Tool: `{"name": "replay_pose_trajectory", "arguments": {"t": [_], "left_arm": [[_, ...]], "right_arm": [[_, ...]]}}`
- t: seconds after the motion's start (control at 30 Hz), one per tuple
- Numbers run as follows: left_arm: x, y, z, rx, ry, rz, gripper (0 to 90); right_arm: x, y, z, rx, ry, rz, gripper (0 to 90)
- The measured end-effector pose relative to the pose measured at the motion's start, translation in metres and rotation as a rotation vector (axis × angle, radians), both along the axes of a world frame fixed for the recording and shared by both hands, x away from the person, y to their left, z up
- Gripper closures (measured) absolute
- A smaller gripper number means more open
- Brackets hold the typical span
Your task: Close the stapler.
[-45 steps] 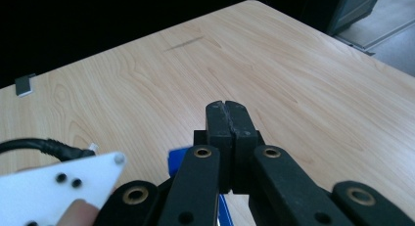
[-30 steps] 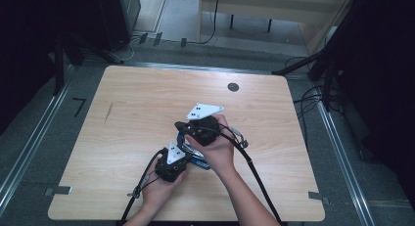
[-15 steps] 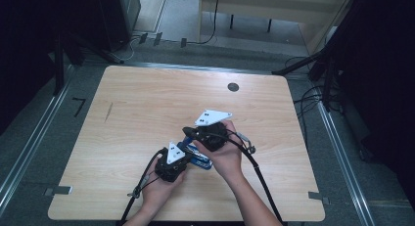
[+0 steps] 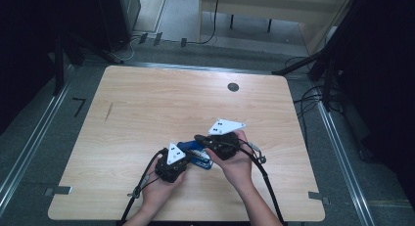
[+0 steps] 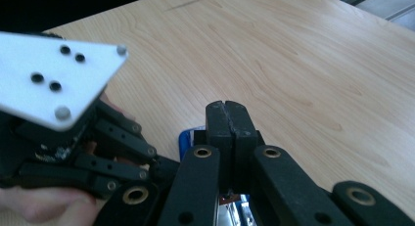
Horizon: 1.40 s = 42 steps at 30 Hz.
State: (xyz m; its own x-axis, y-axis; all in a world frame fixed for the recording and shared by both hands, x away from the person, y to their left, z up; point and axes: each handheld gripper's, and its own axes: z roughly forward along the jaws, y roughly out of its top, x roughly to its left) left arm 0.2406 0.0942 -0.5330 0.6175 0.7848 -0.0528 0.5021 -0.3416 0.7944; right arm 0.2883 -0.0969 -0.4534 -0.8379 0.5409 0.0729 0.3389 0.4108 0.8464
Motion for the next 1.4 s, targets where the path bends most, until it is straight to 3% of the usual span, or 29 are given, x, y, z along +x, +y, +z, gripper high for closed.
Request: {"name": "replay_pose_trajectory", "arguments": {"t": [0.2,0.6,0.7,1.1,1.2,1.33,1.4], "left_arm": [[-0.002,0.0,0.0,0.01,-0.009,-0.029,90.0],[-0.001,0.0,0.0,0.004,0.0,-0.024,90.0],[-0.001,0.0,0.0,0.005,0.002,-0.025,90.0],[-0.001,0.0,0.0,0.013,0.004,-0.024,90.0],[-0.001,0.0,0.0,0.014,0.005,-0.025,90.0],[-0.001,0.0,0.0,0.01,0.006,-0.024,90.0],[-0.001,-0.001,0.0,0.013,0.004,-0.027,90.0]], "right_arm": [[-0.005,-0.012,-0.012,0.001,0.011,-0.012,90.0],[-0.013,-0.033,-0.038,-0.017,0.05,-0.046,90.0],[-0.016,-0.038,-0.041,0.009,0.053,-0.056,90.0],[-0.027,-0.036,-0.045,0.018,0.029,-0.08,90.0],[-0.03,-0.031,-0.05,-0.024,0.015,-0.077,90.0],[-0.031,-0.032,-0.052,0.004,0.028,-0.092,90.0],[-0.032,-0.03,-0.053,-0.026,0.022,-0.095,90.0]]}}
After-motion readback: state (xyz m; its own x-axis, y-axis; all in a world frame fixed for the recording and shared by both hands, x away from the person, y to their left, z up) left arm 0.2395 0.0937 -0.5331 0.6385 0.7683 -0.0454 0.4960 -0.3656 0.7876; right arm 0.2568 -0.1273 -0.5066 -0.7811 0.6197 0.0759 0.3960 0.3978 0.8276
